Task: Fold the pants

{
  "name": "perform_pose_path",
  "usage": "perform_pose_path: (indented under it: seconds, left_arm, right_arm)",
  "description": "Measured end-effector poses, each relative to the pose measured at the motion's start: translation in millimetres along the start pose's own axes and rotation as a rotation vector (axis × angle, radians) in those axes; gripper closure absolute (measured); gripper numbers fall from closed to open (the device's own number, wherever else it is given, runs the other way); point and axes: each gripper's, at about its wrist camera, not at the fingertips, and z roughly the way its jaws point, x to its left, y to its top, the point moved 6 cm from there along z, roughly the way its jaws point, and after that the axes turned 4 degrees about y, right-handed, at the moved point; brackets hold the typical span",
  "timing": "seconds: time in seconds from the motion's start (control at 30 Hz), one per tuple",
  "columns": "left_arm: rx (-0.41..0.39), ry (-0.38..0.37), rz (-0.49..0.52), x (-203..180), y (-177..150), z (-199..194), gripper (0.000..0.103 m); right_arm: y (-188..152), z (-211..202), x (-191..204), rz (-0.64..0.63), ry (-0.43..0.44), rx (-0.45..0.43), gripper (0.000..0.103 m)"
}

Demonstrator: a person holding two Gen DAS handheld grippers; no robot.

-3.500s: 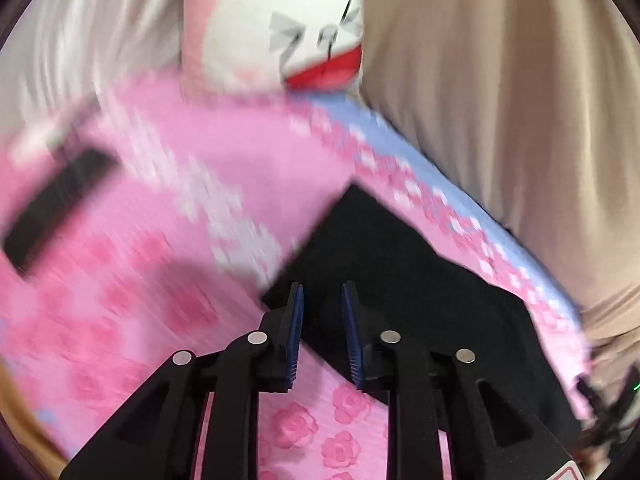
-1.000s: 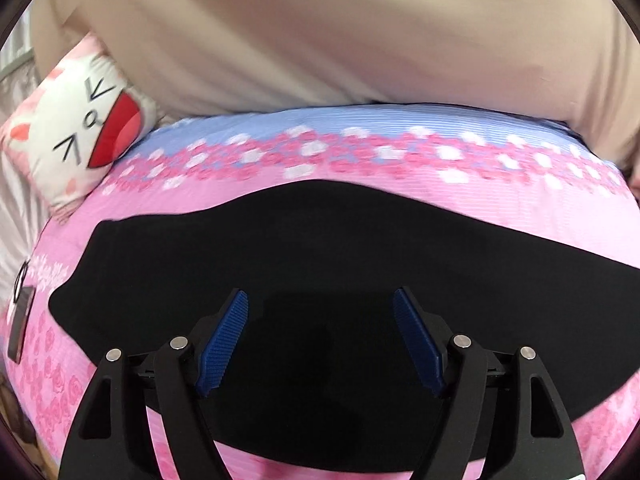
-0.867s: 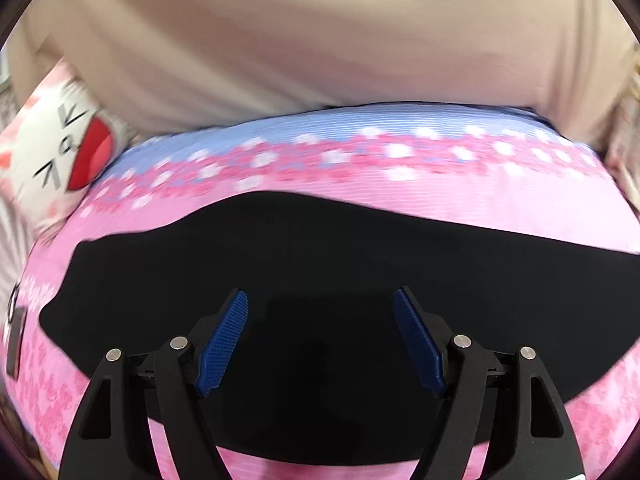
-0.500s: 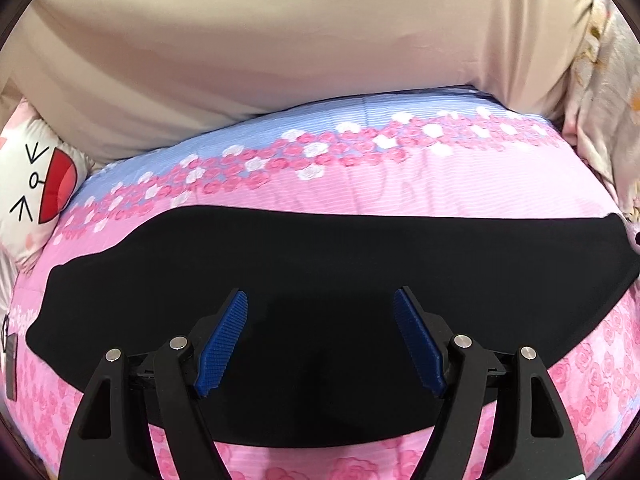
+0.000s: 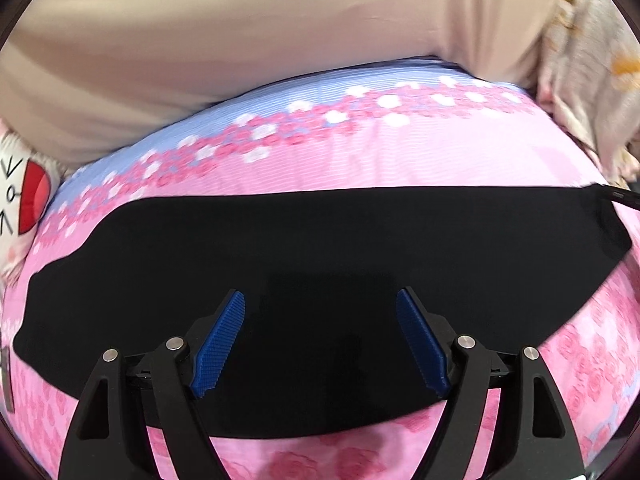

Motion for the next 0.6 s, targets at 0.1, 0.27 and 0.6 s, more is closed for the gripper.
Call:
perform_pose_path:
  seconds: [0.1, 0.27, 0.6]
  left_arm:
    - [-0.004, -0.007, 0.017, -6.5, -2.1, -3.1, 0.027]
    - [0.022, -0.006, 0.016, -12.0, 2.6, 6.4, 0.027]
    - [0.034, -0.059, 0.072, -41.2, 1.0, 15.9, 0.027]
  right_arm:
    - [-6.7, 14.5, 18.8, -0.091, -0.055, 0.012, 0.066]
    - [1.2, -11.1, 26.5, -0.175, -0.125, -0.056, 0.088]
    - [-3.4, 1.4, -11.7, -0.115, -0.150, -0.032, 0.072]
